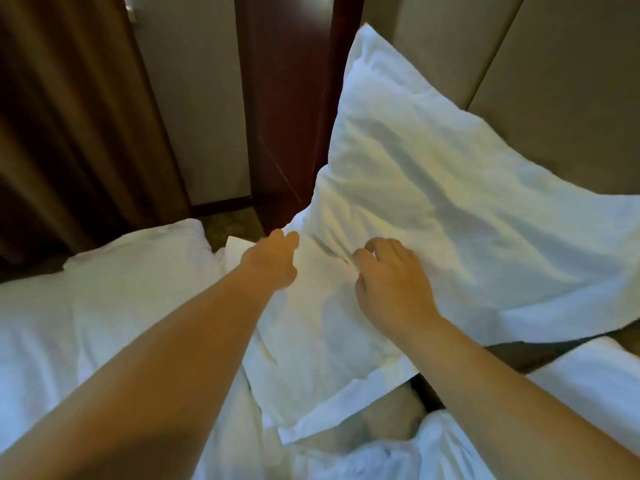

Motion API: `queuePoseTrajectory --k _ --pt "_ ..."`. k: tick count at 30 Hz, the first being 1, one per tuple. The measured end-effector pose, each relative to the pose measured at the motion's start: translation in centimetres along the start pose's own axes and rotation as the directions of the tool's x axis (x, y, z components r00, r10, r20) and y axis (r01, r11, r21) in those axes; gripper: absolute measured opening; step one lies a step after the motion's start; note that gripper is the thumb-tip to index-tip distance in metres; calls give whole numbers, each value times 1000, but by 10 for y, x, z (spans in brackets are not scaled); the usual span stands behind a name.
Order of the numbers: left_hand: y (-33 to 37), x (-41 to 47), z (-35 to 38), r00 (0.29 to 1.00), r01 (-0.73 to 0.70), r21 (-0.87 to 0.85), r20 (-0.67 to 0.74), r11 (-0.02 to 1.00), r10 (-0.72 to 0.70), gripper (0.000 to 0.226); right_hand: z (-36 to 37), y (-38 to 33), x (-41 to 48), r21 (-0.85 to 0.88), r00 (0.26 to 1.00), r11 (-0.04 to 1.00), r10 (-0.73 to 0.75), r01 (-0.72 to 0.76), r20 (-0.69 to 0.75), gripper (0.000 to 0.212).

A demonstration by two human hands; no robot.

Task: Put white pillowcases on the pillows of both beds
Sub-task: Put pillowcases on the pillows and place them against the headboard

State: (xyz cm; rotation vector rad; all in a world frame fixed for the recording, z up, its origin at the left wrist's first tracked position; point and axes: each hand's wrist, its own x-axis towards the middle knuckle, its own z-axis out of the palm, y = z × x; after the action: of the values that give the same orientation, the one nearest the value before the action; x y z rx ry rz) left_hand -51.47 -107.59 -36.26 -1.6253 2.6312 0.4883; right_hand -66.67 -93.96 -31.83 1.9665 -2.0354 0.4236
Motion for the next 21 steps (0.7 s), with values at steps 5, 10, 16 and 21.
queuePoseTrajectory --k 5,10,16,21 --pt "-53 -41 87 977 114 145 165 983 -137 41 91 -56 -63 78 948 996 -63 41 312 23" --pt "-85 -50 160 866 479 -217 273 851 -418 51 155 -92 -112 36 834 996 -85 78 545 47" --pt "-91 -41 215 736 634 -691 403 346 -544 75 209 -109 -129 -160 764 978 -2 137 646 60" --pt "-87 -40 236 733 652 -665 429 364 -528 72 221 -101 -129 -310 790 915 -17 260 612 42"
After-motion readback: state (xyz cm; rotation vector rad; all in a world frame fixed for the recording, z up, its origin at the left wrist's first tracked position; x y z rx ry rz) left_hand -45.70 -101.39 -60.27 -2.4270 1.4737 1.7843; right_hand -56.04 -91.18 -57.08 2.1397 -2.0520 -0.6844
